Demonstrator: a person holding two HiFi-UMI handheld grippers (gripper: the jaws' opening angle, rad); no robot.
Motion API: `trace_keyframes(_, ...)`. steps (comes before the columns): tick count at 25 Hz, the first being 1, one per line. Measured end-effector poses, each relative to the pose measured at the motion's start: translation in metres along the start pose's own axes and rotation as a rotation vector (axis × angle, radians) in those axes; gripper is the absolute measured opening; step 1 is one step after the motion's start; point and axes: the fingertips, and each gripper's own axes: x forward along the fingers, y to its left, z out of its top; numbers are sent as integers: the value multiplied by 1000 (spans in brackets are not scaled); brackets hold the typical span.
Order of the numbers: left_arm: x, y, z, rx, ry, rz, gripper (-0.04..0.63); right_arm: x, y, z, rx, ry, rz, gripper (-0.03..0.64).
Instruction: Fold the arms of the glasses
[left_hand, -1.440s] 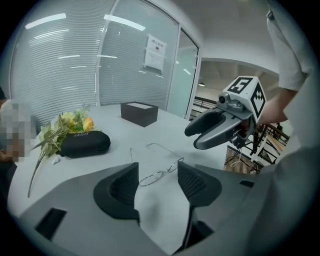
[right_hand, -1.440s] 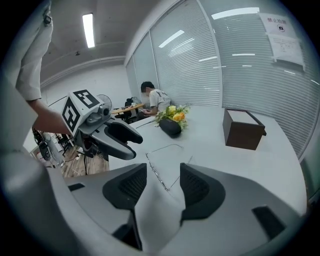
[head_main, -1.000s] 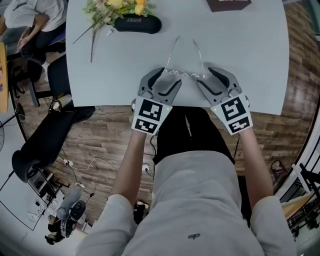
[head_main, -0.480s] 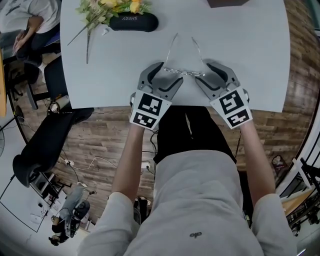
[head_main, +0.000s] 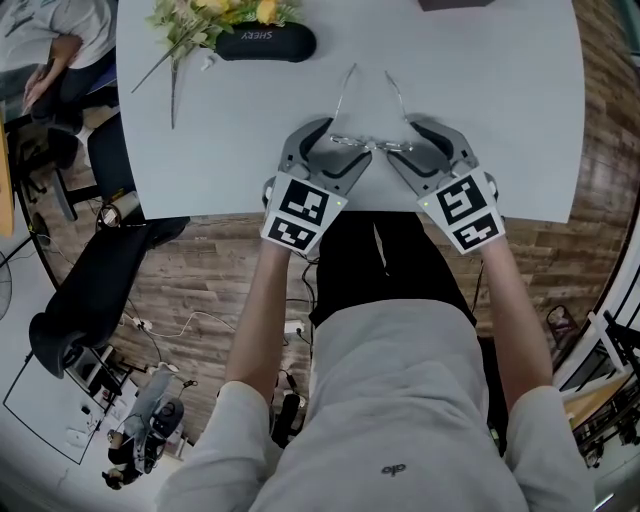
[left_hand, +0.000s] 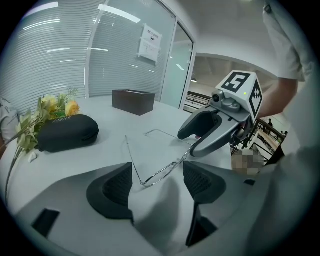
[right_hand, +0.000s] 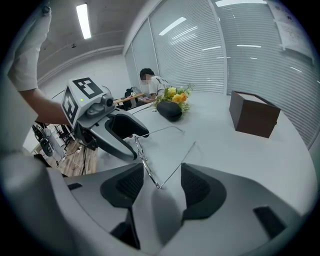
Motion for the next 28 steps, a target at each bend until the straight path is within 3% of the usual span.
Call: trace_keyframes(28,4,-2,7,15,3,-16,308,6,2,7,-17,6,42,219)
